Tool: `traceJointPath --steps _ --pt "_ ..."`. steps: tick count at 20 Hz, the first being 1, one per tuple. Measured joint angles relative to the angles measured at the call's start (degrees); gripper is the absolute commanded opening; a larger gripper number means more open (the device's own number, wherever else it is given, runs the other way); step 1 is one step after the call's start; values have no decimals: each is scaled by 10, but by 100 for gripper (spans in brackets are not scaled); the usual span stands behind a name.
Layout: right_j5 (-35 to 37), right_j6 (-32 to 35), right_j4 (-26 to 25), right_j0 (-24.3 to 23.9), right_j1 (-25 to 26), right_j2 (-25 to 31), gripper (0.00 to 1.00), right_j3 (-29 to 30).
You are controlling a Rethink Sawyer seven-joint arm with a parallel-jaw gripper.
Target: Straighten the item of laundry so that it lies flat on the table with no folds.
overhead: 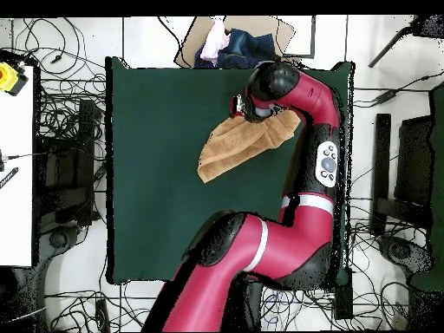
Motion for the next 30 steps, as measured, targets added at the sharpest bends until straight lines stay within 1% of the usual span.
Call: traceJointPath --steps 1,2,5,9,12,15,16,19,20,22,24,26,28,29,30 --pt "5 0 0 1 6 1 100 -12" --pt "11 0 0 3 18 4 100 -40" --pt "10 0 0 6 31 6 100 -72" --pt "0 0 0 11 44 6 100 -104" --pt "-28 0 0 15 49 2 100 -118" --pt "-82 3 0 20 45 -7 100 -114" --pt "-153 8 -2 25 38 -19 100 -97" --pt "-242 16 -10 28 27 -32 100 -68" --pt "-314 28 -14 31 17 -41 100 -40" --pt "-333 39 -9 31 15 -46 100 -29" --pt "-320 57 5 30 14 -51 100 -27" --pt "-270 80 27 27 14 -55 100 -30" --pt "-209 99 46 23 14 -56 100 -35" --pt "-125 119 63 18 16 -56 100 -41" --pt "-95 126 67 16 18 -56 100 -43"
